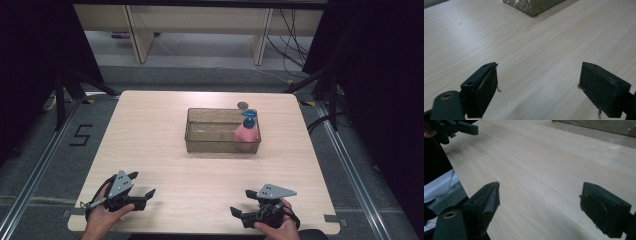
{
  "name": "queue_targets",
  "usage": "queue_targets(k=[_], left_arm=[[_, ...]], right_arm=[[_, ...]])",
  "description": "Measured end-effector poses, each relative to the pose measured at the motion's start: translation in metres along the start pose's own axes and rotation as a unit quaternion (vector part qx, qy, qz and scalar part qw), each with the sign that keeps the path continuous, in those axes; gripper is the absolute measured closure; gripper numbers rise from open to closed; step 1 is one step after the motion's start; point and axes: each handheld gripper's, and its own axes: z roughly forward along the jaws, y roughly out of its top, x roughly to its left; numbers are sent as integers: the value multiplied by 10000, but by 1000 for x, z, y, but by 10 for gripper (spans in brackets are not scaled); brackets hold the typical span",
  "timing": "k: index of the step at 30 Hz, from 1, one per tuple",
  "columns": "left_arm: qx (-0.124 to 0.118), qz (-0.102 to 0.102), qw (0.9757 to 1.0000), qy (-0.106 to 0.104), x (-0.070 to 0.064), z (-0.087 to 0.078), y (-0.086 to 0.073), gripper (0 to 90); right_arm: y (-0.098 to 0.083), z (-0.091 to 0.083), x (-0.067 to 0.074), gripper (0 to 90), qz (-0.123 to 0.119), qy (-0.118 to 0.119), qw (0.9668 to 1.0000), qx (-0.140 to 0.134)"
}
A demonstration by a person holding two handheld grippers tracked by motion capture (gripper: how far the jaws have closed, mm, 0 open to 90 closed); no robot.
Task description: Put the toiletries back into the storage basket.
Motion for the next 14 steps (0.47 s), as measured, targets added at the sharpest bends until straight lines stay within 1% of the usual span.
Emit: queue_targets(k=[1, 2, 3, 4, 5, 7, 8, 14], left_arm=[[4, -25, 10000, 3, 0, 0, 0, 148], [5, -2, 10000, -1, 0, 0, 0, 149], [2, -3, 10000, -1, 0, 0, 0, 148], [-3, -30, 10000, -7, 0, 0, 0, 148], [-6, 3, 10000, -1, 0, 0, 0, 148], [-11, -21, 10000, -12, 0, 0, 0, 148], [4, 8, 10000, -1, 0, 0, 0, 148], [15, -21, 10000, -13, 0, 0, 0, 148]], right_arm=[[0, 1, 0, 169, 2, -43, 10000, 46], [-1, 2, 0, 169, 16, 37, 10000, 13], [0, 1, 0, 169, 26, 31, 10000, 53], [0, 1, 0, 169, 19, 28, 10000, 45], [-1, 2, 0, 169, 2, 32, 10000, 33], [-1, 2, 0, 169, 5, 22, 10000, 51], [-1, 2, 0, 169, 13, 20, 10000, 62], [-1, 3, 0, 169, -16, 23, 10000, 51]])
